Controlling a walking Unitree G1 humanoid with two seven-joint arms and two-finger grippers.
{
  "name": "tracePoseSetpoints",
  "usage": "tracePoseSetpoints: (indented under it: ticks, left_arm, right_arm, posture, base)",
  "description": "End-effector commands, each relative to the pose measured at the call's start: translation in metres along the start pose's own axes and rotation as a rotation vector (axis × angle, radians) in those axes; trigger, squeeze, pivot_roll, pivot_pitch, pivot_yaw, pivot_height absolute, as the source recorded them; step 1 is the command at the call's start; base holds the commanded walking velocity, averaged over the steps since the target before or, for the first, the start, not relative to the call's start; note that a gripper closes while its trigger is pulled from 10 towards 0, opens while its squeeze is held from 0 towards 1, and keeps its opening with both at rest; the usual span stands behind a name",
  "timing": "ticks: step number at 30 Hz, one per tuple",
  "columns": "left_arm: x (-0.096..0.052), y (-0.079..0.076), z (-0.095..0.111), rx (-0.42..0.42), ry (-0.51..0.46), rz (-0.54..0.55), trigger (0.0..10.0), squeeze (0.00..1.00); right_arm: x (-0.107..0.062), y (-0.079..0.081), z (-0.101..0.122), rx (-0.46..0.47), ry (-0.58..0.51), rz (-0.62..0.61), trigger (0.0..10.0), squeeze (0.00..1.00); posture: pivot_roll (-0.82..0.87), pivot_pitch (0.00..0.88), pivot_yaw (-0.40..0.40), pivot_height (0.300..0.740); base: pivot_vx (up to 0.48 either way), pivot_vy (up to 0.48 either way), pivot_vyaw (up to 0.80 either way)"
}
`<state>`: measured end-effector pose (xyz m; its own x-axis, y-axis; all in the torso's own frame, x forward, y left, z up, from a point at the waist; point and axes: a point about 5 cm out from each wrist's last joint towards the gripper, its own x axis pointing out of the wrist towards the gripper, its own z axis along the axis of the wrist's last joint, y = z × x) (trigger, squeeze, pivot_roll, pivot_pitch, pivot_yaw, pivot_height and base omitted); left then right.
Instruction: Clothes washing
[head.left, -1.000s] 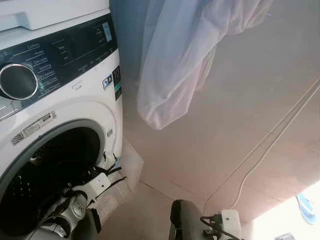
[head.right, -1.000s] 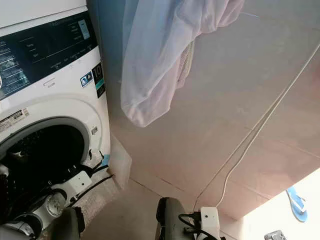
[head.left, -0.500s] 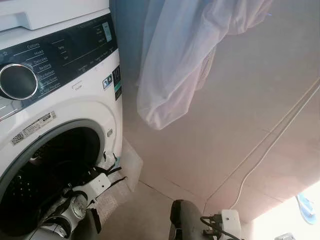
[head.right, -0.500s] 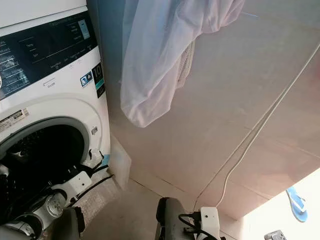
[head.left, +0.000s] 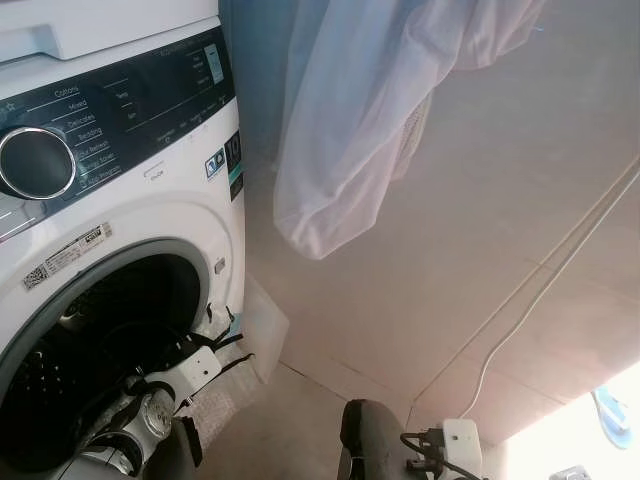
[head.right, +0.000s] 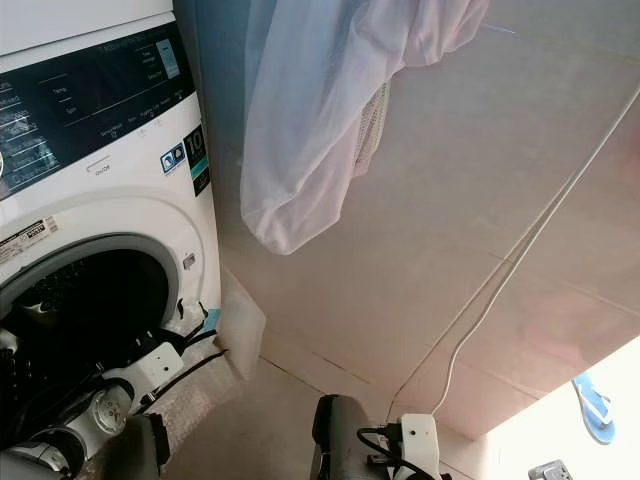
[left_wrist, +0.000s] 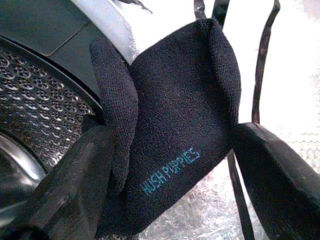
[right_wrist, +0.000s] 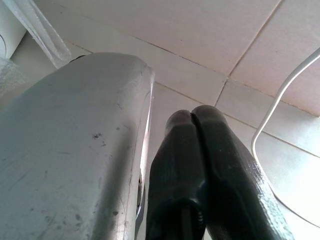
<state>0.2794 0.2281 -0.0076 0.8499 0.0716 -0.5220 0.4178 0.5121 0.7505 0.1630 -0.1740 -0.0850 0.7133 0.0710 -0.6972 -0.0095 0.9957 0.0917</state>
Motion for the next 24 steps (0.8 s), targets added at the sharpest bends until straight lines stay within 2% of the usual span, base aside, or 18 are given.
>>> tracePoseSetpoints:
  ticks: [1,24]
  left_arm:
    - [0.0006,-0.0030,0.0028,0.016,0.000,-0.005,10.0,0.00]
    - [0.0006,-0.0030,0.0028,0.016,0.000,-0.005,10.0,0.00]
  right_arm:
    - [-0.0122,0.0116,-0.0414,-0.008,0.210,0.022,10.0,0.00]
    - [-0.0122,0.0116,-0.0414,-0.008,0.210,0.022,10.0,0.00]
  posture:
    - [0.14,0.000,-0.112,0.462]
    - [0.14,0.000,-0.112,0.462]
  base:
    - [0.000,0.000,0.00]
    - [0.000,0.000,0.00]
